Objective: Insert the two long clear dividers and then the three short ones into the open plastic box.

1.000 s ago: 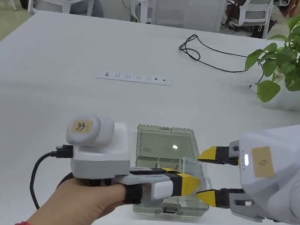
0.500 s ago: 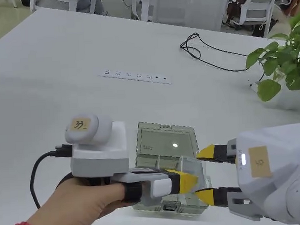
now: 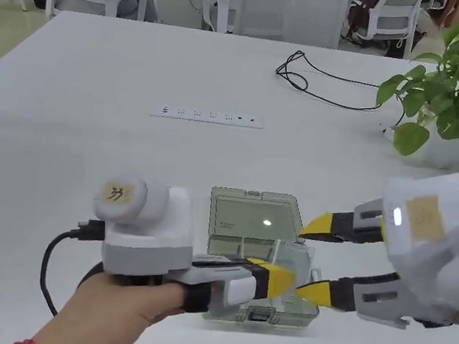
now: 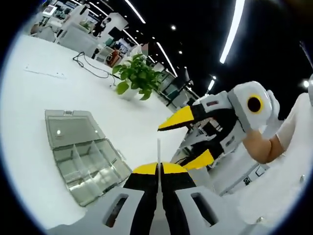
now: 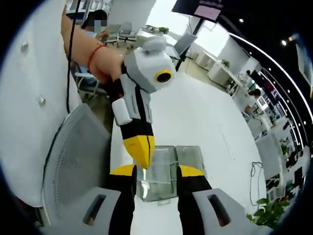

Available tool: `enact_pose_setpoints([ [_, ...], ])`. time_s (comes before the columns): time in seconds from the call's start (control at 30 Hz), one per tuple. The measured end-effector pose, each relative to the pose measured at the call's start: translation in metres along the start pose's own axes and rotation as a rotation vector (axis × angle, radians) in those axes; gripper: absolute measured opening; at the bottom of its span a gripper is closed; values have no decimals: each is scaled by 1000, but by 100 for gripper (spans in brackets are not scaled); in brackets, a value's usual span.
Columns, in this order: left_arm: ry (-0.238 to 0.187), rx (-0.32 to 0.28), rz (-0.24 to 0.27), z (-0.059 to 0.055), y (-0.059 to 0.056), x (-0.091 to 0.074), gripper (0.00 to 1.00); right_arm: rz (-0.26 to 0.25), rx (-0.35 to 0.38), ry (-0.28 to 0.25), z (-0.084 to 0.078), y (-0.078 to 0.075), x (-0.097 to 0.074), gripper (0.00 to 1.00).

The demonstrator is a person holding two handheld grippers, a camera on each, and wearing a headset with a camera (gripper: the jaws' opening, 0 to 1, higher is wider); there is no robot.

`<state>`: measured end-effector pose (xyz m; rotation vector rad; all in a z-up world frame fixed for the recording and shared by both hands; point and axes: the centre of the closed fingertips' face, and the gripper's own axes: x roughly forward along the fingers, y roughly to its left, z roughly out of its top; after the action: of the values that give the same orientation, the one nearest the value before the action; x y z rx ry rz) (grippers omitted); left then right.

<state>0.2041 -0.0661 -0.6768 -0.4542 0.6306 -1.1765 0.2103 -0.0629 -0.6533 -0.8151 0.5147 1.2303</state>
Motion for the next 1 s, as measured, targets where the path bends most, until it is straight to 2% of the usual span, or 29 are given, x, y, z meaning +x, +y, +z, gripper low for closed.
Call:
enact_pose_setpoints([
  [0.1, 30, 94, -26, -3, -7, -2, 0, 75, 49, -55, 5, -2, -10, 29],
  [0.13, 27, 142, -48, -3, -12, -2, 0, 121, 92, -94, 9, -1, -14, 27],
  [0.17, 22, 178, -64, -2, -16, -3, 0, 155, 127, -111, 11, 1, -16, 25],
  [0.2, 22, 228, -80, -2, -20, -3, 0, 196, 151, -119, 11, 2, -20, 23],
  [0.23, 30, 258, -96, -4, -23, -4, 0, 218, 156, -123, 12, 2, -21, 22],
  [0.27, 40, 289, -112, -5, -27, -4, 0, 263, 162, -116, 10, 5, -23, 21],
  [0.37, 67, 380, -152, -11, -37, -5, 0, 344, 146, -118, 11, 12, -24, 17],
  [0.5, 71, 406, -178, -13, -43, -6, 0, 455, 126, -110, 11, 27, -24, 15],
  [0.63, 50, 414, -190, -12, -46, -8, 0, 492, 98, -94, 13, 37, -19, 13],
  [0.83, 43, 431, -197, -12, -47, -9, 0, 527, 95, -96, 12, 42, -16, 8],
  [1.0, 21, 430, -202, -8, -47, -10, 0, 555, 111, -109, 14, 45, -17, 3],
])
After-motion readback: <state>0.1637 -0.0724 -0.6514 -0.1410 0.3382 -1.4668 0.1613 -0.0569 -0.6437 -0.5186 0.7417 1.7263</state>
